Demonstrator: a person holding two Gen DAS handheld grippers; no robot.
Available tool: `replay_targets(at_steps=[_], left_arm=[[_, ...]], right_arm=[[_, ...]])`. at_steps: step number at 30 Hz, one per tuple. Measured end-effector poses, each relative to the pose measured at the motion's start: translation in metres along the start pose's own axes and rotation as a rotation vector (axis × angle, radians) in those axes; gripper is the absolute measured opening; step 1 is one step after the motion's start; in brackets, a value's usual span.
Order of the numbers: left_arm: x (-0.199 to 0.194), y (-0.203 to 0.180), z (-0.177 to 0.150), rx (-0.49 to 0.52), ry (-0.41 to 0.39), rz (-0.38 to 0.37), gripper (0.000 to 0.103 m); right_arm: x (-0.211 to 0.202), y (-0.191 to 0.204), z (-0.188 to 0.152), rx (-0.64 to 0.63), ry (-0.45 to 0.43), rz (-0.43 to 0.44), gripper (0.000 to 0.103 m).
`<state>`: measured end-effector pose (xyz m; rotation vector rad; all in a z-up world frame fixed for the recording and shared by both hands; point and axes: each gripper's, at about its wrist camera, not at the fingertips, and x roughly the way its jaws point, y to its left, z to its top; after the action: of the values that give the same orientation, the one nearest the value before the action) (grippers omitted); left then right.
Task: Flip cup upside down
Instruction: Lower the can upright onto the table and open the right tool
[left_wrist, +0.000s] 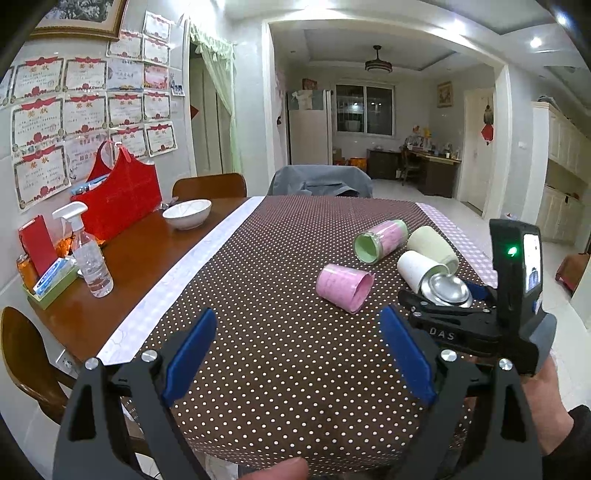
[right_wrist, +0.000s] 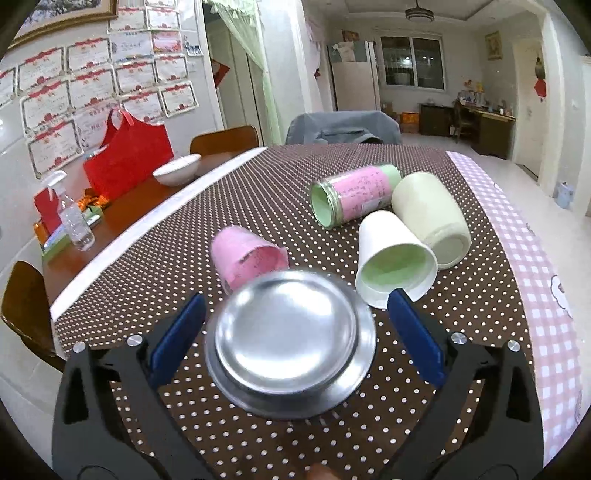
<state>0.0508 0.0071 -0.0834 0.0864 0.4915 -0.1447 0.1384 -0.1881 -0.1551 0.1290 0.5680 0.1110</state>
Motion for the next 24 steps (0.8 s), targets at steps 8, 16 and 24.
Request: replay_targets(at_steps=[8,16,24], left_arm=[[-0.013,-0.015,0.007,0.022,-0.032,-0.001,0.089],[-0.028,-0.031,0.017,0.046,-0.075,-0.003,0.089],[-0.041,-0.043,0.024,0.058,-0.093,-0.006,0.089]], right_arm=[[-0.036,-0.006,0.015,0.049,-0.053,0.020,0.097],[-0.072,-0.022,0.028,0.105,-0.072,0.003,0.097],[-0.106,-0.027,0.035,0.111,-0.065,-0.002,0.097]])
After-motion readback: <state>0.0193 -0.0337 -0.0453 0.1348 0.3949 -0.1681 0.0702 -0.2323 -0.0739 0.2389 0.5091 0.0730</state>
